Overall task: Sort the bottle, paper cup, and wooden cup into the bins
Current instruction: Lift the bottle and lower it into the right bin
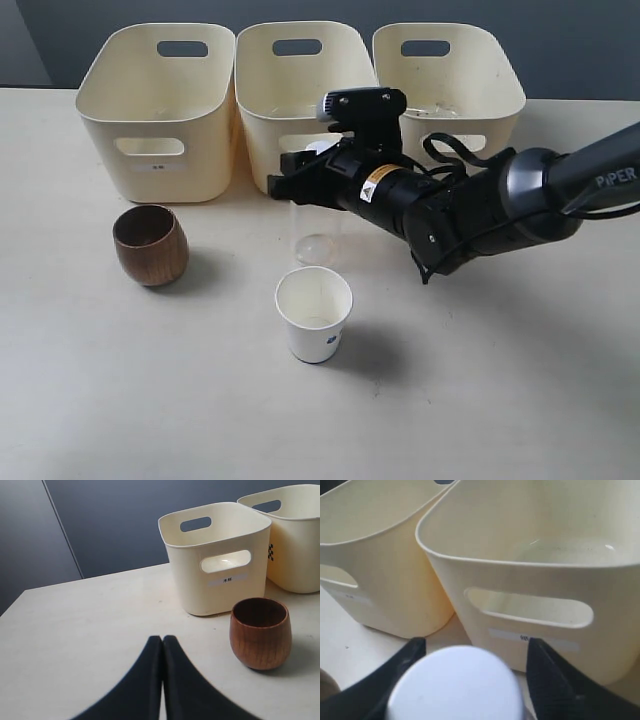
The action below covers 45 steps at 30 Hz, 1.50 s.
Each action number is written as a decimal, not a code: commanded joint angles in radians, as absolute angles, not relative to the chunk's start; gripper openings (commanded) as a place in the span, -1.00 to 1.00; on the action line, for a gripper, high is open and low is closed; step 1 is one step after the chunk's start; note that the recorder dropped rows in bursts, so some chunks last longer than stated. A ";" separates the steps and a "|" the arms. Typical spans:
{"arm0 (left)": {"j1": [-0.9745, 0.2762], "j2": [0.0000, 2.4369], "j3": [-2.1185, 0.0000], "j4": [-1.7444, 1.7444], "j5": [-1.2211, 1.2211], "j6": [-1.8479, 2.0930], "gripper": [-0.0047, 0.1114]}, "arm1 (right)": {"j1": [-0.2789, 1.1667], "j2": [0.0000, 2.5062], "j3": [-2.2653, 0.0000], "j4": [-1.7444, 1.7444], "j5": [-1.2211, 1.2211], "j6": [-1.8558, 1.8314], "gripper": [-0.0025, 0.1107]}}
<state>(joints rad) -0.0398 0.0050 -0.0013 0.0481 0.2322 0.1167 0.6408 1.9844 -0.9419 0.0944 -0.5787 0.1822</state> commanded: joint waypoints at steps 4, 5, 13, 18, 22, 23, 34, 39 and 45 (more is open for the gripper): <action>-0.043 0.000 0.000 0.044 0.231 0.115 -0.92 | 0.640 1.863 -0.944 0.096 -0.502 0.184 -0.95; -0.043 0.000 0.000 0.044 0.231 0.115 -0.92 | 0.640 1.840 -0.944 0.096 -0.488 0.184 -0.95; -0.043 0.000 0.000 0.044 0.231 0.115 -0.92 | 0.640 1.696 -0.944 0.102 -0.413 0.068 -0.95; -0.043 0.000 0.000 0.044 0.231 0.115 -0.92 | 0.640 1.635 -0.944 0.147 -0.425 -0.047 -0.95; -0.043 0.000 0.000 0.044 0.231 0.115 -0.92 | 0.640 1.611 -0.944 0.411 -0.498 -0.330 -0.95; -0.043 0.000 0.000 0.044 0.231 0.115 -0.92 | 0.640 1.609 -0.944 0.499 -0.536 -0.394 -0.95; -0.043 0.000 0.000 0.044 0.231 0.115 -0.92 | 0.553 1.635 -0.953 0.785 -0.905 -0.641 -0.96; -0.043 0.000 0.000 0.044 0.231 0.115 -0.92 | 0.441 1.675 -1.008 0.750 -0.758 -0.626 -0.96; -0.043 0.000 0.000 0.044 0.231 0.115 -0.92 | 0.438 1.740 -1.075 0.740 -0.747 -0.624 -0.96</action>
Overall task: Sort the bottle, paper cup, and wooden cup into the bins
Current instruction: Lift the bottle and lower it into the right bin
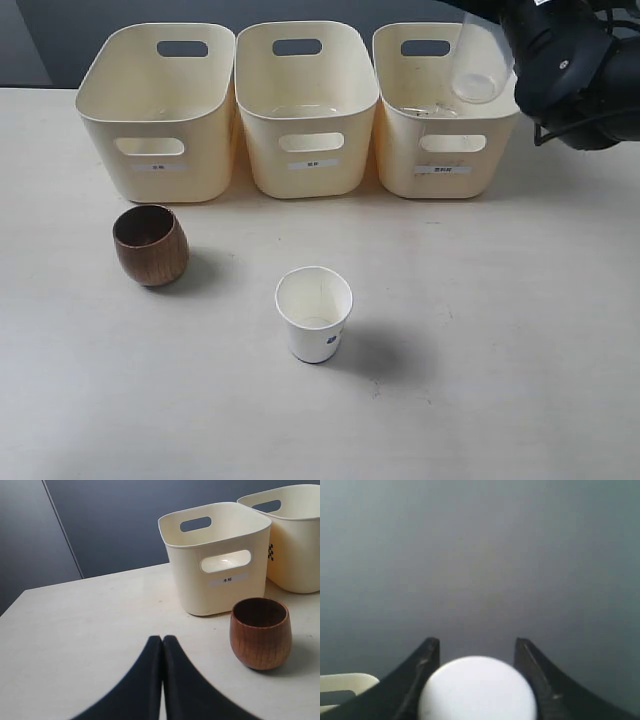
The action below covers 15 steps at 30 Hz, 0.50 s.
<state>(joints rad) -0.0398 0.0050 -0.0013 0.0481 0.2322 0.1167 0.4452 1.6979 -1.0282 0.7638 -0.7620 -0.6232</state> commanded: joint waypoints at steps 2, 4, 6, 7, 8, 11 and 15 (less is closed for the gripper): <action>-0.043 0.000 0.000 0.044 0.231 0.115 -0.92 | 0.438 1.779 -1.107 0.740 -0.737 -0.628 -0.96; -0.043 0.000 0.000 0.044 0.231 0.115 -0.92 | 0.438 1.818 -1.136 0.740 -0.741 -0.628 -0.96; -0.043 0.000 0.000 0.044 0.231 0.115 -0.92 | 0.438 1.845 -1.160 0.740 -0.741 -0.628 -0.96; -0.043 0.000 0.000 0.044 0.231 0.115 -0.92 | 0.438 1.856 -1.170 0.740 -0.743 -0.628 -0.96; -0.043 0.000 0.000 0.044 0.231 0.115 -0.92 | 0.438 1.865 -1.180 0.740 -0.745 -0.628 -0.96; -0.043 0.000 0.000 0.044 0.231 0.115 -0.92 | 0.430 1.885 -1.201 0.740 -0.745 -0.628 -0.96; -0.043 0.000 0.000 0.044 0.231 0.115 -0.92 | 0.430 1.908 -1.204 0.726 -0.745 -0.628 -0.74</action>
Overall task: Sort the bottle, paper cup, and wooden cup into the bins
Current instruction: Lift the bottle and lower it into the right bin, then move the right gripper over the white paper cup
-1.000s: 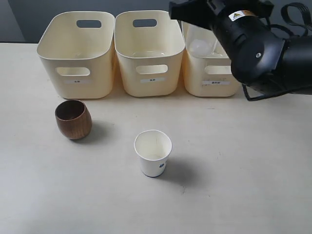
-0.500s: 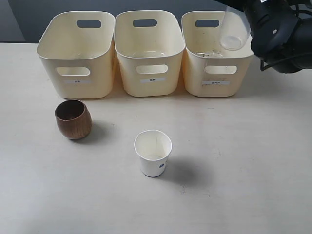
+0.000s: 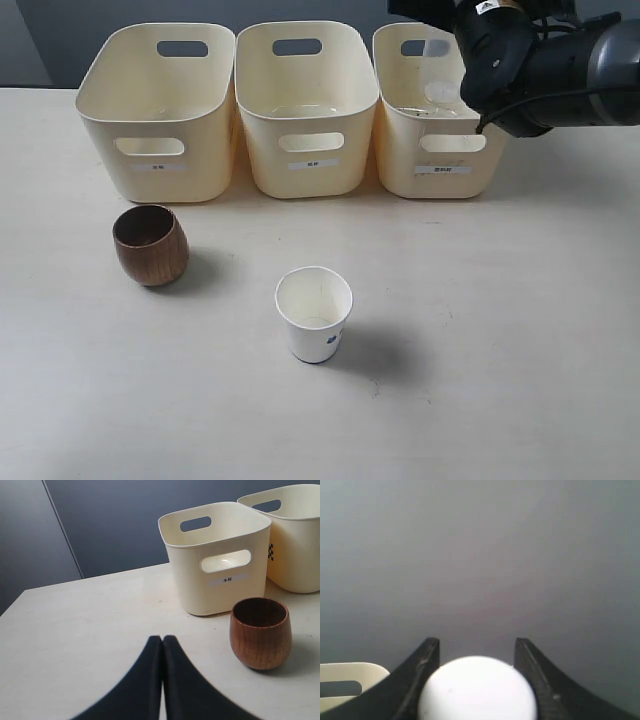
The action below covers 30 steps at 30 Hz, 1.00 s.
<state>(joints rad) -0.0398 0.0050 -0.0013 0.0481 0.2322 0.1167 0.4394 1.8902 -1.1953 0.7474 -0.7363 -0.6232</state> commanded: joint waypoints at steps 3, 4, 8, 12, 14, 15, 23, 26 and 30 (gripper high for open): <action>-0.043 0.000 0.000 0.044 0.231 0.115 -0.92 | 0.430 1.920 -1.204 0.701 -0.743 -0.628 -0.27; -0.043 0.000 0.000 0.044 0.231 0.115 -0.92 | 0.430 1.920 -1.204 0.701 -0.743 -0.628 -0.08; -0.043 0.000 0.000 0.044 0.231 0.115 -0.92 | 0.430 1.920 -1.204 0.707 -0.765 -0.628 0.39; -0.043 0.000 0.000 0.044 0.231 0.115 -0.92 | 0.430 1.920 -1.204 0.740 -0.765 -0.628 0.38; -0.043 0.000 0.000 0.044 0.231 0.115 -0.92 | 0.430 1.920 -1.204 0.787 -0.763 -0.628 0.38; -0.043 0.000 0.000 0.044 0.231 0.115 -0.92 | 0.430 1.918 -1.204 0.811 -0.750 -0.628 0.38; -0.043 0.000 0.000 0.044 0.231 0.115 -0.92 | 0.432 1.817 -1.204 0.838 -0.500 -0.628 0.38; -0.043 0.000 0.000 0.044 0.231 0.115 -0.92 | 0.432 1.756 -1.204 0.838 -0.362 -0.628 0.38; -0.043 0.000 0.000 0.044 0.231 0.115 -0.92 | 0.432 1.688 -1.204 0.838 -0.132 -0.628 0.38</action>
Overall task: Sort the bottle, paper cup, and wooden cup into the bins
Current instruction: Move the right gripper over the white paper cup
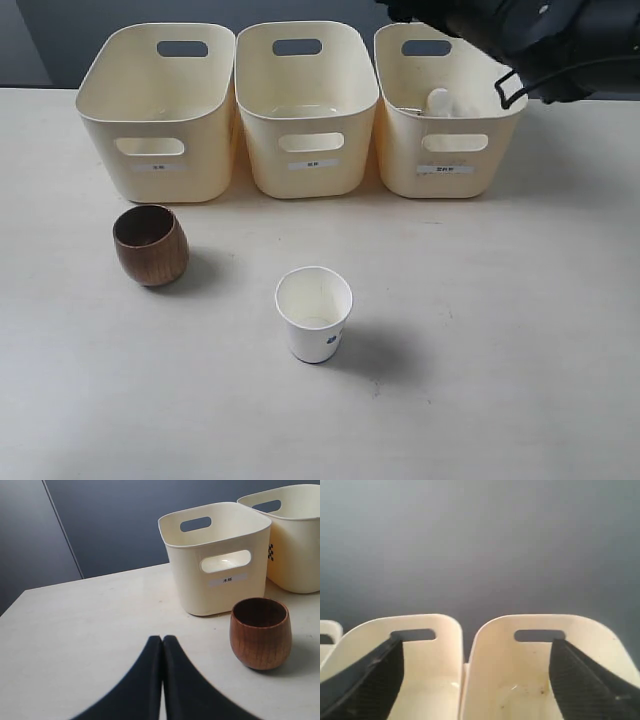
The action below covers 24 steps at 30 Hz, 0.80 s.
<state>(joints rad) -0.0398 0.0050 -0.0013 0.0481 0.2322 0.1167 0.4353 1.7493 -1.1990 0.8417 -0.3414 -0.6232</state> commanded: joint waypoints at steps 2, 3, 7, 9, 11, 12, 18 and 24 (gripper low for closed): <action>-0.043 0.000 0.000 0.044 0.231 0.115 -0.92 | 0.432 1.665 -1.204 0.838 0.000 -0.628 0.38; -0.043 0.000 0.000 0.044 0.231 0.115 -0.92 | 0.432 1.659 -1.204 0.838 0.056 -0.628 0.38; -0.043 0.000 0.000 0.044 0.231 0.115 -0.92 | 0.432 1.649 -1.204 0.838 0.272 -0.628 0.38; -0.043 0.000 0.000 0.044 0.231 0.115 -0.92 | 0.432 1.649 -1.204 0.840 0.366 -0.628 0.38; -0.043 0.000 0.000 0.044 0.231 0.115 -0.92 | 0.432 1.649 -1.204 0.837 0.454 -0.628 0.38; -0.043 0.000 0.000 0.044 0.231 0.115 -0.92 | 0.432 1.649 -1.204 0.834 0.484 -0.628 0.38; -0.043 0.000 0.000 0.044 0.231 0.115 -0.92 | 0.432 1.649 -1.187 0.759 0.640 -0.541 0.38; -0.043 0.000 0.000 0.044 0.231 0.115 -0.92 | 0.432 1.649 -1.113 0.741 0.658 -0.524 0.38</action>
<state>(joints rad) -0.0398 0.0050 -0.0013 0.0481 0.2322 0.1167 0.4353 1.6585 -1.1463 0.7565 0.6548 -0.5410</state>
